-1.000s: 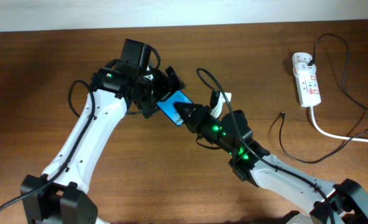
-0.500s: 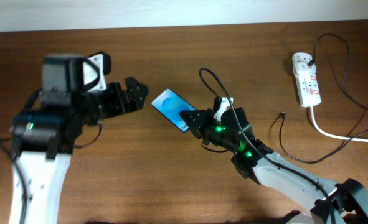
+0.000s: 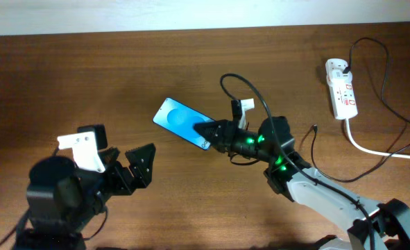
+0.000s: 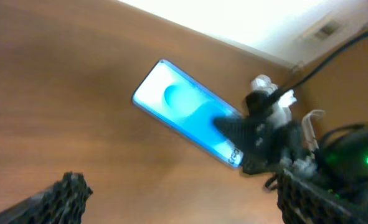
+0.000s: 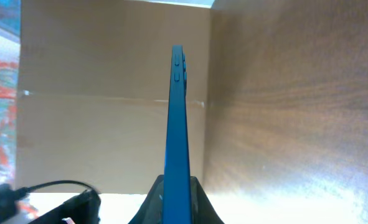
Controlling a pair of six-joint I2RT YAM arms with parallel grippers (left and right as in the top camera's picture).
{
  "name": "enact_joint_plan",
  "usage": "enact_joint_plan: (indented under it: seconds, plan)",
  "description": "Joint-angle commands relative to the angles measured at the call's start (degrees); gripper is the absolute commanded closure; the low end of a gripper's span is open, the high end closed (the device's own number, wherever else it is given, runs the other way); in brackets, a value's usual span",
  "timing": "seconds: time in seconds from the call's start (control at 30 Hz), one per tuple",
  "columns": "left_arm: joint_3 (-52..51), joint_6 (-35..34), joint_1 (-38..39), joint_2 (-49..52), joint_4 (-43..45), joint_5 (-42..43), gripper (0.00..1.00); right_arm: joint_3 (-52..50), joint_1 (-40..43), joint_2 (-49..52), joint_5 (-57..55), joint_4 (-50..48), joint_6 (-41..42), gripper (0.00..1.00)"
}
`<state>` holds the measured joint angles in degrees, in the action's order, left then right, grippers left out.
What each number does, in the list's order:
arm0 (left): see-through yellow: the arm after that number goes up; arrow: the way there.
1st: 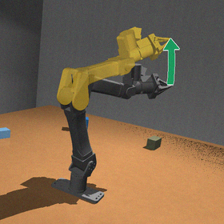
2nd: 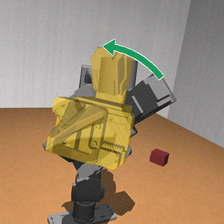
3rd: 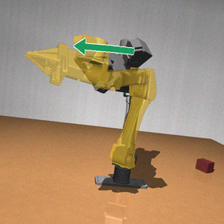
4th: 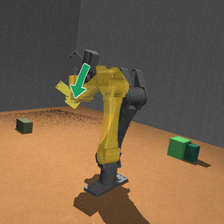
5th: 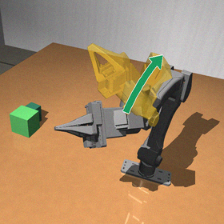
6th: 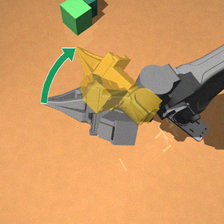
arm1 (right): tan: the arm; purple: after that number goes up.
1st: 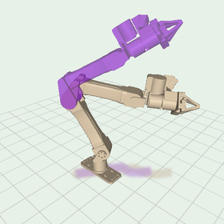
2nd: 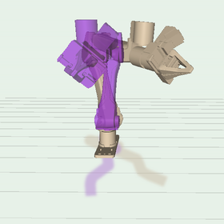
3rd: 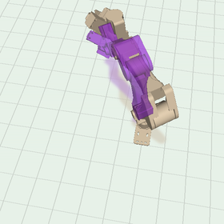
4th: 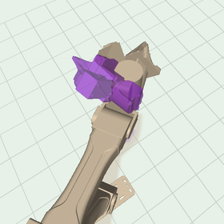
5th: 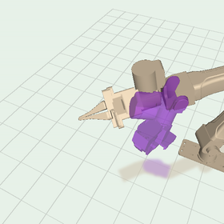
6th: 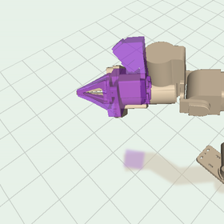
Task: Plug charger to phone and switch on socket
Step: 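Release the phone from the left gripper and pull it back, then regrasp the phone's bottom end with the left gripper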
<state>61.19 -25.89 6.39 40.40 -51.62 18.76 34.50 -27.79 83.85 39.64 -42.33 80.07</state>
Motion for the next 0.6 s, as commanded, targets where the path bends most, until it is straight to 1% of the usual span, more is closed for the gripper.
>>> enact_joint_plan:
  seconds: [0.0, 0.07, 0.13, 0.17, 0.2, 0.3, 0.37, 0.5, 0.57]
  plan:
    - [-6.9, -12.8, -0.2, -2.5, 5.0, 4.6, 0.01, 0.7, 1.6, -0.9, 5.4, -1.0, 10.4, 0.96]
    - [-10.1, -18.9, -0.2, -2.5, 9.7, 9.5, 0.01, 0.7, 1.6, -0.9, 6.3, -1.0, 13.9, 0.96]
    - [-11.5, -24.2, -0.2, -2.5, 9.8, 10.1, 0.0, 0.7, 1.6, -0.9, 7.6, -0.9, 16.5, 0.96]
    - [-12.0, -27.5, -0.2, -2.5, 8.9, 9.9, 0.01, 0.7, 1.6, -0.9, 8.7, -0.5, 19.9, 0.96]
    - [-12.4, -29.0, -0.2, -2.5, 8.6, 10.0, 0.01, 0.7, 1.6, -0.9, 9.3, -0.5, 21.7, 0.96]
    - [-12.6, -29.0, -0.2, -2.1, 6.9, 9.9, 0.01, 0.7, 1.6, -0.9, 9.6, 0.1, 21.7, 0.96]
    - [-12.7, -29.9, -0.2, -1.6, 5.9, 9.7, 0.01, 0.7, 1.6, -0.9, 8.6, 0.9, 24.0, 0.96]
    - [-12.7, -30.0, -0.2, -0.7, 5.5, 5.3, 0.01, 0.7, 1.6, -0.9, 6.7, 3.4, 23.8, 0.96]
    - [-12.7, -30.0, -0.2, 0.1, 5.6, 4.6, 0.01, 0.7, 1.7, -0.9, 5.1, 5.2, 23.7, 0.96]
